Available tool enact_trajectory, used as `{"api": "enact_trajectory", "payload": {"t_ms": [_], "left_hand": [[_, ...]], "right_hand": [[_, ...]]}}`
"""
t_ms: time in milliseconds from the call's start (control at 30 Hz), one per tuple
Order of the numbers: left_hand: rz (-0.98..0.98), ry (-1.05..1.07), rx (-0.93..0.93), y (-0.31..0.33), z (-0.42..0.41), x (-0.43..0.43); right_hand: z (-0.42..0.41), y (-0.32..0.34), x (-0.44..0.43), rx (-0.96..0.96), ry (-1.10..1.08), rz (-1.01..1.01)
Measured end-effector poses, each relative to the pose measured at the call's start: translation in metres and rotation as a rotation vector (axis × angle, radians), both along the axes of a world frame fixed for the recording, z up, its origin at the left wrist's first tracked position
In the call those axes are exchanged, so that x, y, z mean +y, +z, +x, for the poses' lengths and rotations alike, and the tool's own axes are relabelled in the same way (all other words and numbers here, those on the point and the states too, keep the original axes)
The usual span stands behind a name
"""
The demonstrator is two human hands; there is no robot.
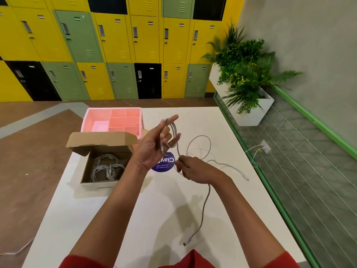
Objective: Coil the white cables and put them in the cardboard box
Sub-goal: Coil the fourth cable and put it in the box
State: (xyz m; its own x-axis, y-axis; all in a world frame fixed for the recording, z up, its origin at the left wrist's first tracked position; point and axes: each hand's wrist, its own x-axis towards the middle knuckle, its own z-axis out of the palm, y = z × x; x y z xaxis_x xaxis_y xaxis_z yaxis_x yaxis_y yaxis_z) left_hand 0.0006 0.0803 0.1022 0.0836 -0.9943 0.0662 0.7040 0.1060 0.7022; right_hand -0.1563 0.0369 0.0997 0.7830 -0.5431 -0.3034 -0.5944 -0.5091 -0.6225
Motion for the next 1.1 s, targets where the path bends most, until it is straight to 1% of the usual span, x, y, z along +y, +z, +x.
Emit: {"api": "enact_trajectory", "payload": {"t_ms": [100, 267, 400, 600, 733, 833, 933, 1033, 1100], "left_hand": [[0.026, 0.060, -0.079, 0.003, -0.005, -0.003], [0.109, 0.130, -0.313, -0.005, -0.004, -0.007], [0.127, 0.133, -0.498, -0.004, -0.003, -0.002], [0.168, 0.041, -0.575, -0.007, -0.005, 0.002], [0.194, 0.010, -0.687, -0.012, -0.007, -0.001], [0.204, -0.022, -0.728, -0.013, -0.011, 0.000], [0.233, -0.117, -0.805, -0.016, -0.017, 0.002], [0.259, -0.190, -0.793, -0.018, -0.025, 0.001], [0.260, -0.262, -0.822, -0.015, -0.032, 0.002]], "right_hand": [[0.003, -0.001, 0.003, 0.026, 0.022, -0.021], [0.005, 0.004, 0.001, 0.056, 0.068, -0.094], [0.000, 0.012, 0.000, 0.007, 0.059, -0.148], [-0.008, 0.030, -0.009, -0.026, -0.034, -0.325], [-0.011, 0.032, -0.016, -0.066, -0.100, -0.360], [-0.012, 0.031, -0.021, -0.160, -0.164, -0.385], [-0.016, 0.036, -0.029, -0.256, -0.225, -0.360], [-0.018, 0.039, -0.034, -0.337, -0.221, -0.292], [-0.019, 0.037, -0.037, -0.401, -0.227, -0.269]]}}
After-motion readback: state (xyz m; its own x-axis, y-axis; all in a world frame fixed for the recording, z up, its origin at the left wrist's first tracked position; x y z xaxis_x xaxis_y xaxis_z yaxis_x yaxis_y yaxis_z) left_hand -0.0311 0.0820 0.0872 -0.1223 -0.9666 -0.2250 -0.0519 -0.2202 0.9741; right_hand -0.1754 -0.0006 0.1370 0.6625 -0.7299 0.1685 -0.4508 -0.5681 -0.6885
